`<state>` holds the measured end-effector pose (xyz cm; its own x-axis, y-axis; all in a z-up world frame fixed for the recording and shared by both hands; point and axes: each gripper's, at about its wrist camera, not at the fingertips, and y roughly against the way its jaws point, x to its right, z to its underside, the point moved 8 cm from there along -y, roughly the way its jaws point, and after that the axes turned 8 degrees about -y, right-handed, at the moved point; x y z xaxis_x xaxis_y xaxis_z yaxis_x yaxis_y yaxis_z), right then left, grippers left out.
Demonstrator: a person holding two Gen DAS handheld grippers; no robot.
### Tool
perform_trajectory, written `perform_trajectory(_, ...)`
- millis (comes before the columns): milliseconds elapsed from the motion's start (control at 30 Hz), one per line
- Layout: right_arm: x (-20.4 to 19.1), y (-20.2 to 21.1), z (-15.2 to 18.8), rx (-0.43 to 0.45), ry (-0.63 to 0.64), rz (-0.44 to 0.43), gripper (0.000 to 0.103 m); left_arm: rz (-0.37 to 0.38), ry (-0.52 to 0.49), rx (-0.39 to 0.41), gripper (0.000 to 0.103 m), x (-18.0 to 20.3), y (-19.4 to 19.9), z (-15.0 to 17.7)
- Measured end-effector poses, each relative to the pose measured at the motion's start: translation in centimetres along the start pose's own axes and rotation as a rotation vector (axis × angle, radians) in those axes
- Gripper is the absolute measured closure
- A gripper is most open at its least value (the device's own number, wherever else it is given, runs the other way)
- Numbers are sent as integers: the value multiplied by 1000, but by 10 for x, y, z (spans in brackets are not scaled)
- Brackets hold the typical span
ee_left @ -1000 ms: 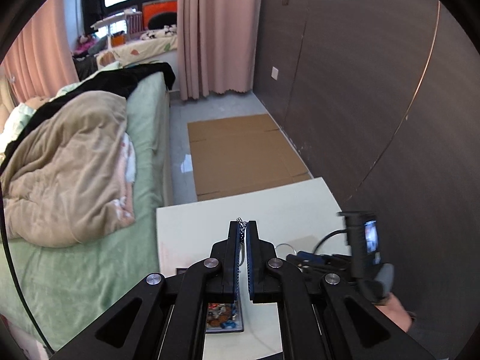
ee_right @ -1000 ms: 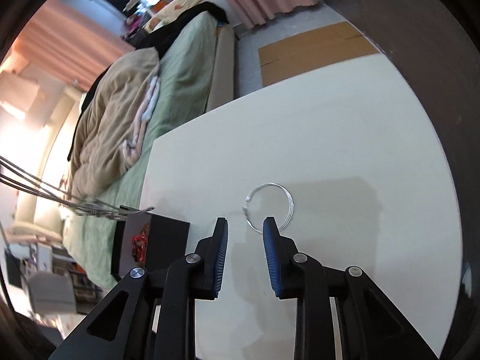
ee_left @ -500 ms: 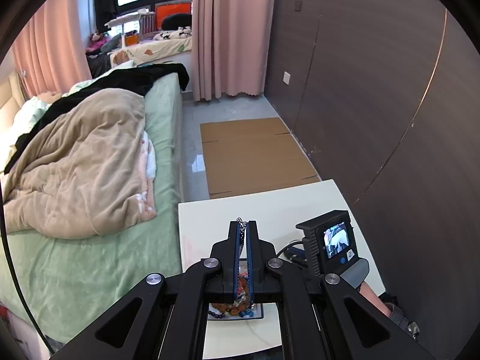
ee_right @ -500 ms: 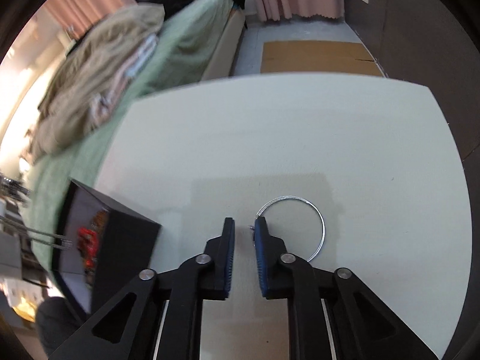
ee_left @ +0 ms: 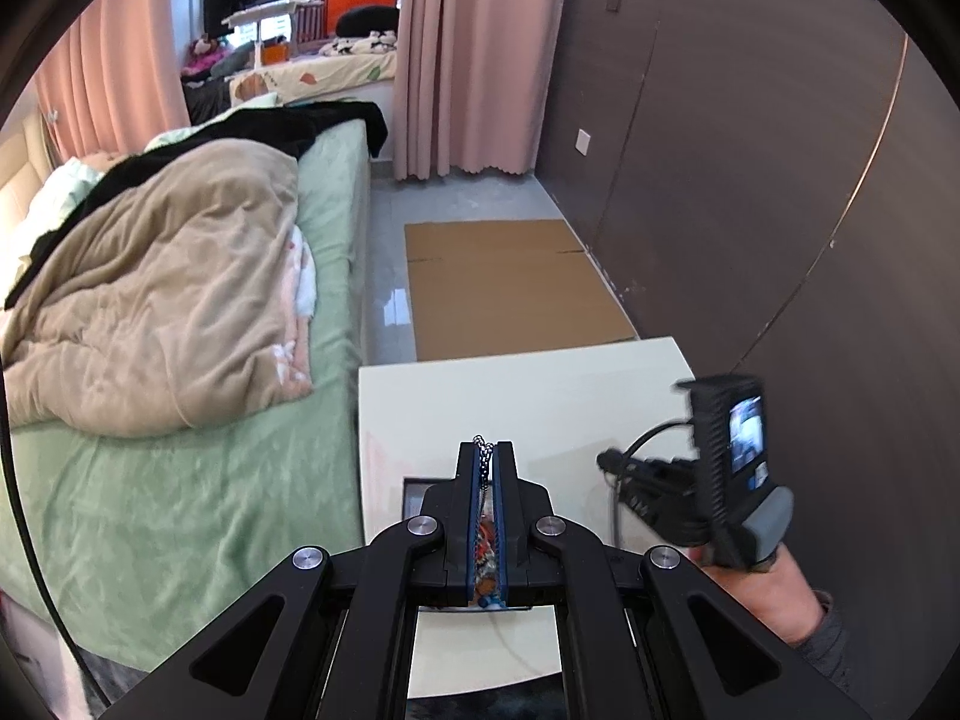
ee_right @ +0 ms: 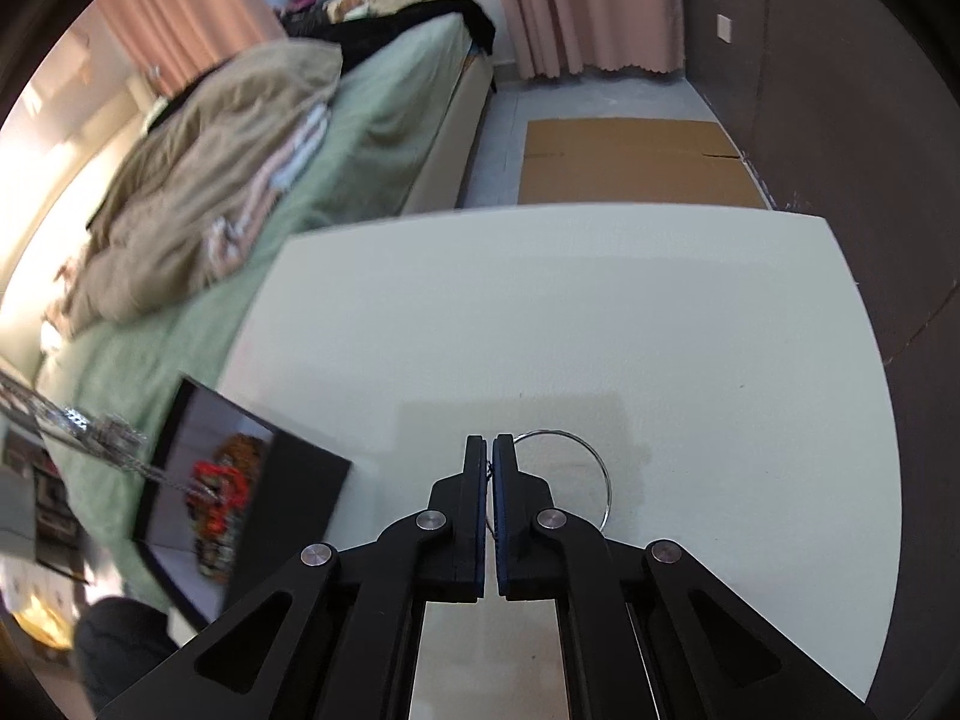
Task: Organize jewelry
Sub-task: 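Lower the silver chain into the black box with left gripper while right gripper grasps the silver hoop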
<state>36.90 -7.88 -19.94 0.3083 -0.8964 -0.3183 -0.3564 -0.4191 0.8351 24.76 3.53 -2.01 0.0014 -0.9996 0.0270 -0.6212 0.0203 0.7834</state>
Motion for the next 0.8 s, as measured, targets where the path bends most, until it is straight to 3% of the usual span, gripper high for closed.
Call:
perform_trajectory(467,-30,78,-8,130,-69,-208,100,52,64,-58,97,-11,-35,30)
perform_trajectory(500,-35,83,-8,137,-70,-229,100,52,66,-66,90,-12,-36,31)
perform_trajectory(567,-43,89,-7,145,-66,-268,100,41,64,-63,61,-16,-34,31)
perform_trajectory(600,-49,93,-5,147,-61,-291,100,32,69,-45,38,-19,-30,31)
perform_trajectory(633,-54,95,-5,147,-55,-310,100,26,80,-14,27,-23,-23,30)
perform_trajectory(800,-77,91,6,131,-25,-362,100,14,131,25,26,-45,-4,35)
